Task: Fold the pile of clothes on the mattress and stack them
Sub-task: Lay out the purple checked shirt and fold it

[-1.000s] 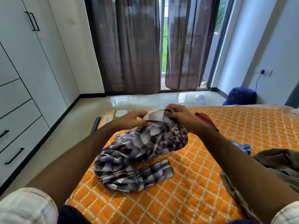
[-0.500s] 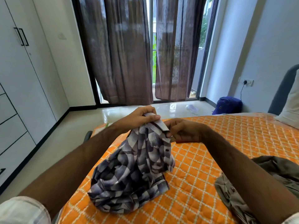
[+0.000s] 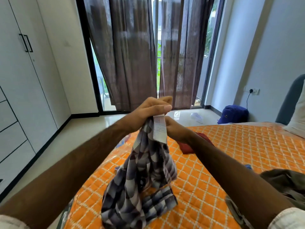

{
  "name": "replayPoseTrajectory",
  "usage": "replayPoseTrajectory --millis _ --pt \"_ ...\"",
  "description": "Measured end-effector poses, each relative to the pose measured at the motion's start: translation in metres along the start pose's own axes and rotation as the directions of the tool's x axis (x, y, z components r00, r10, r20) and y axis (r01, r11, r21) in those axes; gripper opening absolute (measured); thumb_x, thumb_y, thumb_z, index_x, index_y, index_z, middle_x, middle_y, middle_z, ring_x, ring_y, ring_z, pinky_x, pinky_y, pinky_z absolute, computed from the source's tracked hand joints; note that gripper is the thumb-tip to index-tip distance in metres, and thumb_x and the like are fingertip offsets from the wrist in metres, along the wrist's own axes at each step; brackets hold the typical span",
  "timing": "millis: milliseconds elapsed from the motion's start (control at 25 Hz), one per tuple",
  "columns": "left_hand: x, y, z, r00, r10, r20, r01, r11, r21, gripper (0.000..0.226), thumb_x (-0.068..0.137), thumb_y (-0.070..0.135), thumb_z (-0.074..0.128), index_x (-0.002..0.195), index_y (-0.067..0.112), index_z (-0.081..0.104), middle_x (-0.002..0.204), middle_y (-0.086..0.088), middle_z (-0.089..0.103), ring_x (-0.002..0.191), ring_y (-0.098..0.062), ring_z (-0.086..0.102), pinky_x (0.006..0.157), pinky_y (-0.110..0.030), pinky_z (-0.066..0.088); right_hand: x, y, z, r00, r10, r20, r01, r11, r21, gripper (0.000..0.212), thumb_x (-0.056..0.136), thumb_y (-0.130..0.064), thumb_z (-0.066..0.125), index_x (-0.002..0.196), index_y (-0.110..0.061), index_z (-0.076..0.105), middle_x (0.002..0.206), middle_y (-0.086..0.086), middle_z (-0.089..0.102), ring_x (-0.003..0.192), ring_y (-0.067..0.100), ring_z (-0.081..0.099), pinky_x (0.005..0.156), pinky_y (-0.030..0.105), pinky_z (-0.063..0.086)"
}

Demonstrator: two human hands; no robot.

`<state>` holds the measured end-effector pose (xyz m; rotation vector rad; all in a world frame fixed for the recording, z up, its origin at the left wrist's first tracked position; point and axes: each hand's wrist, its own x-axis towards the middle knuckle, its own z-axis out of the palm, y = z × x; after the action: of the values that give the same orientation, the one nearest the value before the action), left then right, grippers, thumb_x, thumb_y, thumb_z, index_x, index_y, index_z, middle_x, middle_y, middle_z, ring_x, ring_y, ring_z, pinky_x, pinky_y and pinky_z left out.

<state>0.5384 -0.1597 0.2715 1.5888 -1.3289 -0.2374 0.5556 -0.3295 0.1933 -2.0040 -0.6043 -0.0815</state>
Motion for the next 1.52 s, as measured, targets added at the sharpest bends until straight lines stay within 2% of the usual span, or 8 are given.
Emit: replayPoseTrajectory --millis 120,240,360,520,800,1160,1360,1520 --pt "-0.002 -0.006 -0.038 0.986 0.163 -0.03 -0.114 0.8 0.59 0.039 0.097 0.043 0.054 0.07 0.016 0.062 0.092 -0.012 0.044 0.092 -0.013 0.047 0.085 -0.03 0.037 0.016 -0.012 -0.031 0.993 -0.036 -0.117 0.037 0.999 0.013 0.021 0.093 -0.002 0.065 0.086 -0.02 0.072 0.079 -0.011 0.07 0.076 -0.002 0.061 0.071 0.017 0.049" --pt "0.0 -0.039 -0.075 0.952 0.144 -0.272 0.186 0.435 0.881 0.044 0.089 0.074 0.046 0.073 0.033 0.051 0.11 0.002 0.046 0.104 -0.023 0.046 0.088 -0.043 0.039 0.034 -0.018 -0.078 0.913 -0.069 -0.402 -0.048 0.961 -0.274 0.028 0.089 -0.028 0.073 0.061 -0.031 0.07 0.058 -0.012 0.053 0.056 -0.003 0.043 0.055 0.028 0.037" --pt "0.018 -0.048 -0.078 0.922 -0.068 -0.38 0.36 0.508 0.782 0.033 0.088 0.05 0.066 0.075 0.028 0.045 0.094 0.002 0.053 0.089 -0.027 0.059 0.079 -0.041 0.05 0.04 -0.04 -0.092 0.842 -0.148 -0.518 -0.144 0.864 -0.482 0.024 0.088 -0.046 0.065 0.073 -0.029 0.073 0.057 -0.013 0.061 0.055 0.002 0.054 0.054 0.031 0.046" --pt "0.052 -0.014 -0.085 0.879 0.202 -0.432 0.279 0.517 0.809 0.014 0.089 0.006 0.066 0.092 0.018 0.059 0.096 -0.002 0.061 0.084 -0.026 0.062 0.077 -0.046 0.055 0.028 -0.091 -0.125 0.743 -0.33 -0.582 -0.098 0.807 -0.582 0.022 0.091 -0.039 0.073 0.077 -0.023 0.072 0.059 -0.011 0.06 0.05 0.0 0.05 0.049 0.018 0.035" --pt "0.095 0.051 -0.125 0.725 0.474 -0.499 0.295 0.441 0.848 0.02 0.091 -0.002 0.053 0.103 0.012 0.058 0.108 -0.006 0.055 0.085 -0.033 0.065 0.077 -0.05 0.057 -0.001 -0.09 -0.175 0.896 -0.108 -0.431 -0.181 0.798 -0.575 0.014 0.094 -0.026 0.071 0.084 -0.025 0.061 0.072 -0.009 0.062 0.058 -0.003 0.056 0.06 0.022 0.04" --pt "0.039 0.01 -0.137 0.95 0.0 -0.313 0.21 0.741 0.638 0.041 0.08 0.014 0.082 0.106 0.028 0.054 0.1 0.004 0.067 0.087 -0.007 0.069 0.077 -0.032 0.06 -0.043 -0.061 -0.219 0.864 0.059 -0.5 -0.124 0.987 -0.098 0.023 0.086 -0.016 0.079 0.096 -0.003 0.063 0.085 0.011 0.074 0.074 0.014 0.069 0.067 0.026 0.055" --pt "0.028 -0.014 -0.139 0.942 0.04 -0.333 0.222 0.672 0.707 0.007 0.087 0.027 0.074 0.091 0.021 0.072 0.085 0.009 0.072 0.081 -0.005 0.069 0.078 -0.036 0.06 -0.048 -0.051 -0.219 0.928 0.167 -0.334 -0.251 0.941 -0.226 0.027 0.095 -0.033 0.068 0.075 -0.014 0.069 0.066 0.001 0.062 0.061 0.011 0.058 0.059 0.02 0.045" --pt "0.022 -0.031 -0.13 0.987 0.095 -0.126 0.079 0.394 0.916 0.039 0.095 0.021 0.066 0.132 0.024 0.052 0.103 0.002 0.071 0.089 -0.012 0.071 0.083 -0.032 0.06 -0.043 -0.044 -0.214 0.944 0.04 -0.329 -0.219 0.82 -0.529 0.024 0.098 -0.028 0.064 0.076 -0.021 0.067 0.063 -0.011 0.059 0.053 0.0 0.054 0.061 0.017 0.042"
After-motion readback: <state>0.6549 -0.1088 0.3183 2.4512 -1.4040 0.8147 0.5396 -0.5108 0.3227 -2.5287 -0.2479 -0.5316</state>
